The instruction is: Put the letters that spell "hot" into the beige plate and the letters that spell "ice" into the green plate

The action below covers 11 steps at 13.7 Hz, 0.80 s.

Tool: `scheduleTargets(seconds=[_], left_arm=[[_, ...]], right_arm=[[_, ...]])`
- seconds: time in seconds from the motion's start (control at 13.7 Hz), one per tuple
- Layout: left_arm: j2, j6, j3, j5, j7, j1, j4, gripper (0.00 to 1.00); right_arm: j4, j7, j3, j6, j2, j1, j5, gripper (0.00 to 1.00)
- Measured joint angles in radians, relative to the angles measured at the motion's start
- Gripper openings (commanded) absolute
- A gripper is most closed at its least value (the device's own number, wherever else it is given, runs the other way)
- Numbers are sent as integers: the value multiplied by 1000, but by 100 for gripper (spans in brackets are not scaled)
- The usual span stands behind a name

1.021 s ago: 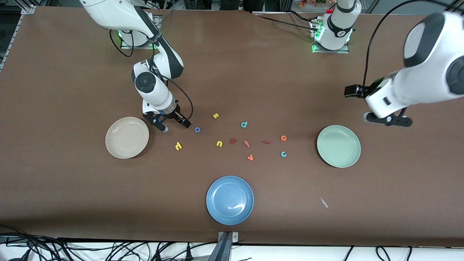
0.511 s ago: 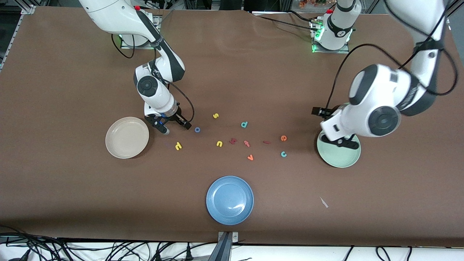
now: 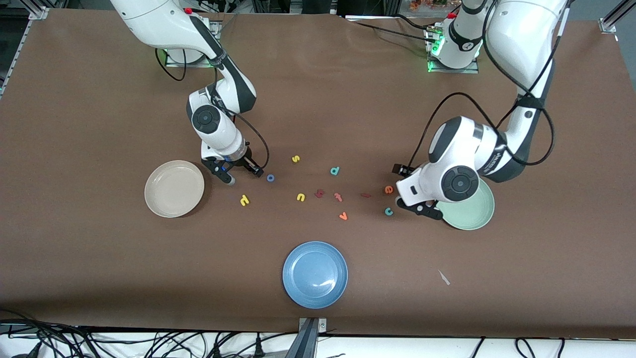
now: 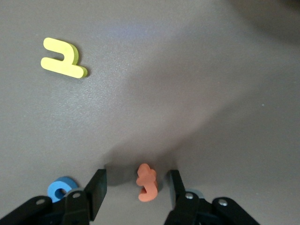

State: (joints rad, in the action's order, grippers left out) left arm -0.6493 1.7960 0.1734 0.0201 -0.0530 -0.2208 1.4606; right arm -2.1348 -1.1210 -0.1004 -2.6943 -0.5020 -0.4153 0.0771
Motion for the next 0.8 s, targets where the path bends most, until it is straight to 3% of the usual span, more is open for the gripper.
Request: scheduleTargets(seconds=[0.29, 0.44, 0.58, 0.8], left_arm=[[-98, 193, 0, 0, 65, -8, -24, 99], [-130, 238, -1, 0, 179, -8, -27, 87], [-152, 269, -2, -10, 266, -9, -28, 73], [-176, 289, -1, -92, 290, -30, -28, 68]], right_arm=[[5, -3, 0, 3, -1, 0, 0, 13], [7, -5, 0, 2, 3, 0, 0, 0], [13, -6, 0, 3, -2, -1, 0, 0], [24, -6, 0, 19, -4, -1, 0, 0]])
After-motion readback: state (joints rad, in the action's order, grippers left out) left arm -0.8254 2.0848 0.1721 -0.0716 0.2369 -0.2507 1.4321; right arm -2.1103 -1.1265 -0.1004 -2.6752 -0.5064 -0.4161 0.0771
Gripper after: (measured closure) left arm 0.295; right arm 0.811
